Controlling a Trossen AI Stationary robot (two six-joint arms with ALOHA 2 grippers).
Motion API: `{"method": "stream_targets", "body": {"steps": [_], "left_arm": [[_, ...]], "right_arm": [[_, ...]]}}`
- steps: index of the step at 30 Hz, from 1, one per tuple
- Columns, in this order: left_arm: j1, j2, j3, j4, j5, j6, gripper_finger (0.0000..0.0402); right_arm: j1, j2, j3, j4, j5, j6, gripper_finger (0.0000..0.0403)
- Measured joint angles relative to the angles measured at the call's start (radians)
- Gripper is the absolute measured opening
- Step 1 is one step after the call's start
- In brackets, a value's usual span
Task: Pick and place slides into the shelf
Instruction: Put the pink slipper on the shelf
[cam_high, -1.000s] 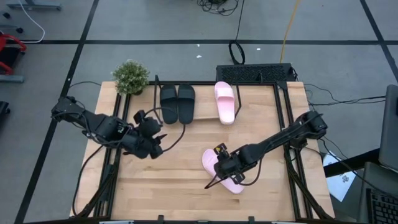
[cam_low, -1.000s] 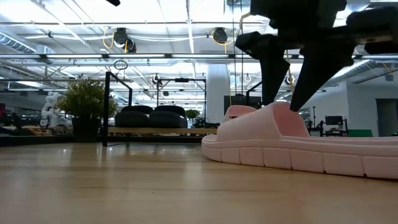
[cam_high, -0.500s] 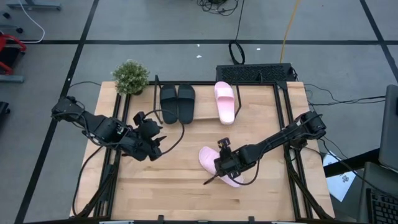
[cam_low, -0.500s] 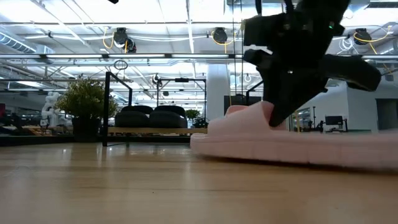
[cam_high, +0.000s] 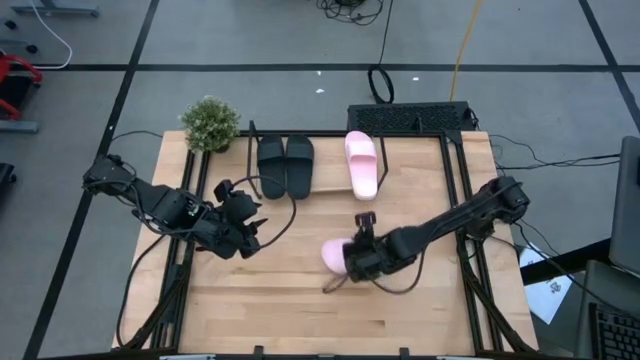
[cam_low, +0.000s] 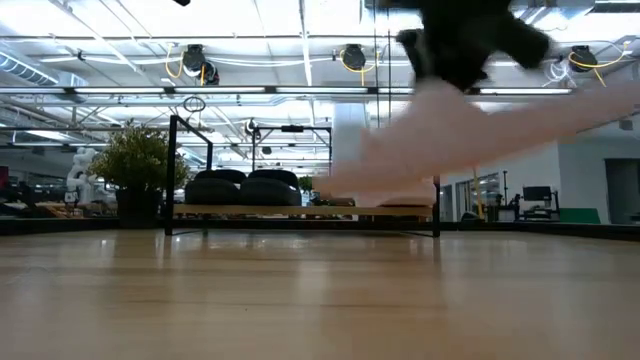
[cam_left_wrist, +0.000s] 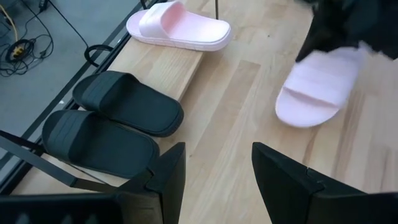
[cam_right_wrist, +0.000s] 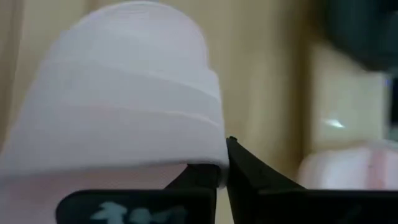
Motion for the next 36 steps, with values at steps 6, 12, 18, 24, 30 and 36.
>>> {"method": "stream_targets", "body": {"steps": [6,12,18,24,30,36], "left_arm": [[0.000,0.000,0.000,-0.006,-0.004,-0.009,0.0182],[0.000,0.000,0.000,-0.064,-0.018,-0.012,0.0182],[0.000,0.000,0.000,-0.170,-0.019,-0.016,0.0182],[0.000,0.000,0.000,-0.293,-0.014,-0.029,0.0182],[0.000,0.000,0.000,-0.375,-0.011,-0.037,0.0182],[0.006,-0.006,0.000,-0.413,-0.017,-0.015,0.0182]], "right_arm": [[-0.096,-0.006,0.238,-0.237,0.070,0.248,0.0002],[-0.215,-0.007,0.361,-0.389,0.073,0.510,0.0001],[-0.310,-0.007,0.371,-0.281,0.082,0.676,0.0001],[-0.386,-0.007,0.373,-0.110,0.162,0.700,0.0001],[-0.473,-0.001,0.372,-0.118,0.176,0.749,0.0001],[-0.536,-0.001,0.372,-0.115,0.177,0.810,0.0001]]}}
